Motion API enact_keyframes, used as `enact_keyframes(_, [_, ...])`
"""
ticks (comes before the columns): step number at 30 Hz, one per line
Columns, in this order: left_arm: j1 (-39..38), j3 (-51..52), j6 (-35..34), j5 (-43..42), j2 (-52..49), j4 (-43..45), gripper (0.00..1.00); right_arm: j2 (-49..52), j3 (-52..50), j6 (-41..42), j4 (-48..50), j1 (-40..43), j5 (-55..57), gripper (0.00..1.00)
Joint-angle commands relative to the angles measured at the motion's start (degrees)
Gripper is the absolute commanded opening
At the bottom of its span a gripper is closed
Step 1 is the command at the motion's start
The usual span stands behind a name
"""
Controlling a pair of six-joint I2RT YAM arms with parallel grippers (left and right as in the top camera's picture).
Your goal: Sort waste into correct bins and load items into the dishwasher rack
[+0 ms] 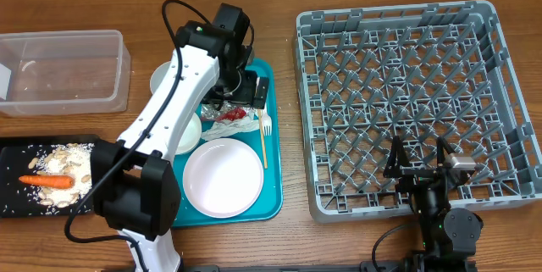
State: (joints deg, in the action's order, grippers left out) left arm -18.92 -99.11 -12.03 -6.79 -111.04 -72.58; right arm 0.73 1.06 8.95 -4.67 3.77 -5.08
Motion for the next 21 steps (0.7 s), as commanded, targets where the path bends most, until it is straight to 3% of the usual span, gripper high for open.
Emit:
enact_keyframes(1, [1.75,-1.20,-4.98,7.02,3.37,-1.68,1.00,-0.57,-0.59,-0.44,0.28,0.48,0.33,1.00])
enact_keyframes(14, [9.22,-1.20,-27.04,25.51,15.52,-7.93,1.00,-0.57,-0.59,-0.44,0.28,0.48,0.33,1.00])
enact_keyframes(21, [15.45,-1.09,-28.28,22.91,16.96,-8.94,1.00,-0.57,-0.59,-0.44,0.28,0.48,0.33,1.00])
